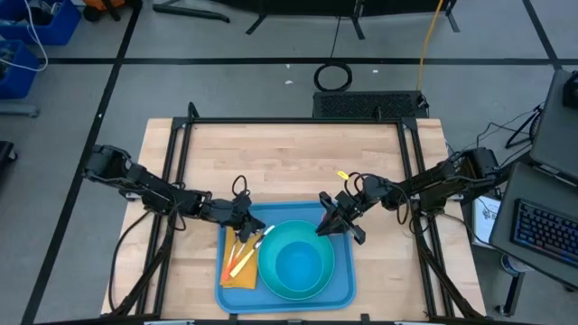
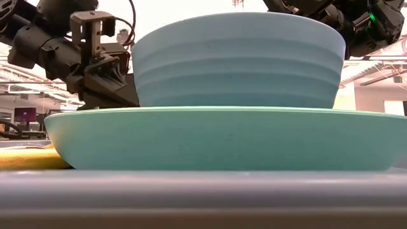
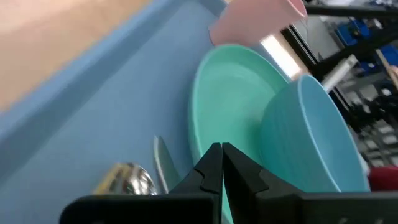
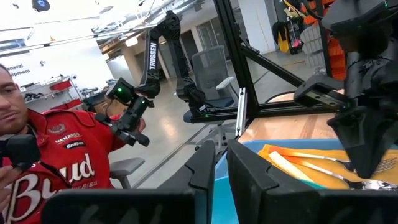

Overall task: Set up tray
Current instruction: Put the white table knife on the top of the yellow table napkin to the right of the orange spoon

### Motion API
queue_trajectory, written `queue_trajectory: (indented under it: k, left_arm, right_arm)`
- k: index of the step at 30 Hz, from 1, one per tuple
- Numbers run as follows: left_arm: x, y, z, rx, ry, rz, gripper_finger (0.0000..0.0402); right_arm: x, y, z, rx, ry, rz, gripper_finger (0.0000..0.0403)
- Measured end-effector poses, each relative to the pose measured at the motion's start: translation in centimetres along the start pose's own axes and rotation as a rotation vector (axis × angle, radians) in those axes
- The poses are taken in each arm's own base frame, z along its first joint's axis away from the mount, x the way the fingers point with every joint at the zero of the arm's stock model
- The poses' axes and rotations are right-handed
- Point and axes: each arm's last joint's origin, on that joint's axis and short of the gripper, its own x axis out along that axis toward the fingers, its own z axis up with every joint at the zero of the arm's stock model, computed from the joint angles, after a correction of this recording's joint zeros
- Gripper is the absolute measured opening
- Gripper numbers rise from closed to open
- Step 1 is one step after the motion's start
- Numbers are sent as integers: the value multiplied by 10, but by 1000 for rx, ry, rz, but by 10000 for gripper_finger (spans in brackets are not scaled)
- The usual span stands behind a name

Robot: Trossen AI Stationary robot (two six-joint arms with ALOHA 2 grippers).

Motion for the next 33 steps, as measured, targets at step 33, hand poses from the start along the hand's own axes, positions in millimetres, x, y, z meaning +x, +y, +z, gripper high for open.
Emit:
queue_trajectory:
  k: [33]
  left_arm:
    - [-16,-102,-30,-68,207,377,15]
  right_arm:
    - [-4,-9,-6,47,90,-4,34]
